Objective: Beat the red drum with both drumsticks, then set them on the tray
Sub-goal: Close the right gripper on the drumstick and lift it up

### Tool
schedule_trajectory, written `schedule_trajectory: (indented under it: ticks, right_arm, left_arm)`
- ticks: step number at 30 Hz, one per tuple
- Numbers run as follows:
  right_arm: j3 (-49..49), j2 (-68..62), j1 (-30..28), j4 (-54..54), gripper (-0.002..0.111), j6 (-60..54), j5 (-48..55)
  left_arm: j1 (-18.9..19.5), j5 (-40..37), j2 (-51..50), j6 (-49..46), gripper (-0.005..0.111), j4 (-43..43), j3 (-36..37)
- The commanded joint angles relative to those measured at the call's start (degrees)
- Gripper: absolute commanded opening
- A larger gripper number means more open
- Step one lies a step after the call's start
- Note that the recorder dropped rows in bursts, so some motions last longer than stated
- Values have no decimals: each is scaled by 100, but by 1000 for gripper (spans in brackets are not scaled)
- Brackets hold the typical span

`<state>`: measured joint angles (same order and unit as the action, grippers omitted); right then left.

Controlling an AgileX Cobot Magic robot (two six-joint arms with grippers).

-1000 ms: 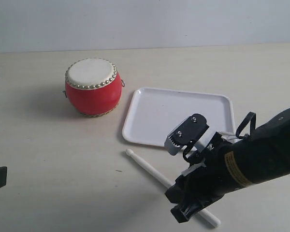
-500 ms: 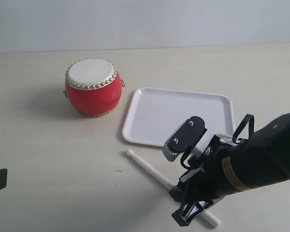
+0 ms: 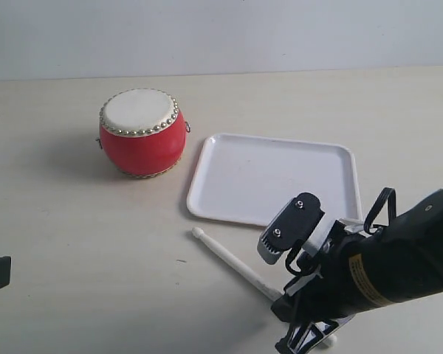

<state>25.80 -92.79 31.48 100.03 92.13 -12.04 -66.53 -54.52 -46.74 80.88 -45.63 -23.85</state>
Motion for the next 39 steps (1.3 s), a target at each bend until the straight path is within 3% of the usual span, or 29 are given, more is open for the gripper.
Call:
schedule_trajectory:
  ticks: [1,16,24,29,39]
  right_arm:
    - [-21,-11,15,-8,29,-48,41]
    - [-21,-867,15,-8,29,-1,366]
    - [-21,-964,15,-8,0,-1,237]
    - [-21,-964,15,-8,0,-1,84]
    - [504,-326,15,-8,0,283,-1409]
  left_arm:
    - [-32,46,1,49,0,-68,28]
    - [-32,99,1,49,0,-91,28]
    - [-32,99,1,49,0,-91,28]
    - [-32,99,1,49,0,-91,28]
    - [-32,99,1,49,0,-91,28]
